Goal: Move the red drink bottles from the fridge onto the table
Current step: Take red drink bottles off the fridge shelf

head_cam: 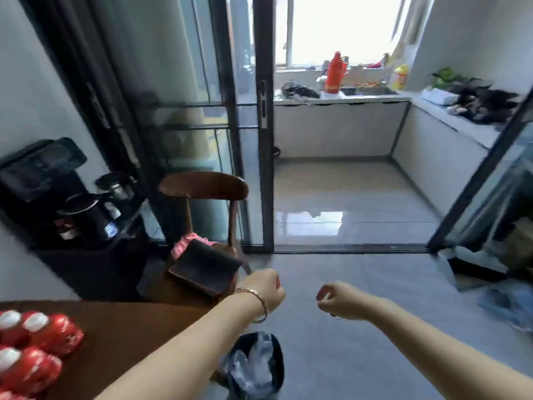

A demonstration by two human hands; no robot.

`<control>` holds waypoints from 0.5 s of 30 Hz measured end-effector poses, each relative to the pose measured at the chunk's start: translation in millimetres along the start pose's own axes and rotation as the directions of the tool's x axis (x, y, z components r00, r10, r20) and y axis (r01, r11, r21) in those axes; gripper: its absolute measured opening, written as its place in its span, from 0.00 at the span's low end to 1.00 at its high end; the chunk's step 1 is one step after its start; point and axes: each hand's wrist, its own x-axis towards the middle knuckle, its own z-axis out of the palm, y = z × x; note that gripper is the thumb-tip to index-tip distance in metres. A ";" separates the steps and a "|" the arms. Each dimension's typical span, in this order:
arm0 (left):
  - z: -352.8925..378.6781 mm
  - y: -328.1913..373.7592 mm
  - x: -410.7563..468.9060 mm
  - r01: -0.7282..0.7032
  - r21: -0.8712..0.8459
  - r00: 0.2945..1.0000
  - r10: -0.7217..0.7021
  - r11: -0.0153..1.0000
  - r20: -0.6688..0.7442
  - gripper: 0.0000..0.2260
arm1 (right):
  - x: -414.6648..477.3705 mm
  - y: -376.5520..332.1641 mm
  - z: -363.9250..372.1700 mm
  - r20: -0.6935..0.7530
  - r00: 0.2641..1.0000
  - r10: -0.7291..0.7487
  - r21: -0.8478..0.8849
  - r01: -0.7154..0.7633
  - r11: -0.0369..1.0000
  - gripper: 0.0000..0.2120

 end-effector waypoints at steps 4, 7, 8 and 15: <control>23.6 158.6 54.8 -0.231 0.096 0.972 0.226 0.968 0.063 0.11 | -56.0 136.6 -79.4 -0.160 0.965 0.207 0.081 -0.196 0.977 0.14; 46.1 285.0 85.8 -0.356 0.134 0.934 0.348 0.925 0.080 0.12 | -106.6 235.3 -140.1 -0.281 0.890 0.358 0.119 -0.338 0.934 0.15; 53.1 327.3 93.8 -0.396 0.145 0.918 0.387 0.906 0.088 0.12 | -123.8 266.5 -159.6 -0.324 0.859 0.395 0.132 -0.373 0.919 0.15; 85.0 585.0 131.9 -0.665 0.289 0.743 0.648 0.688 0.167 0.13 | -224.8 438.5 -278.0 -0.517 0.631 0.579 0.222 -0.554 0.802 0.11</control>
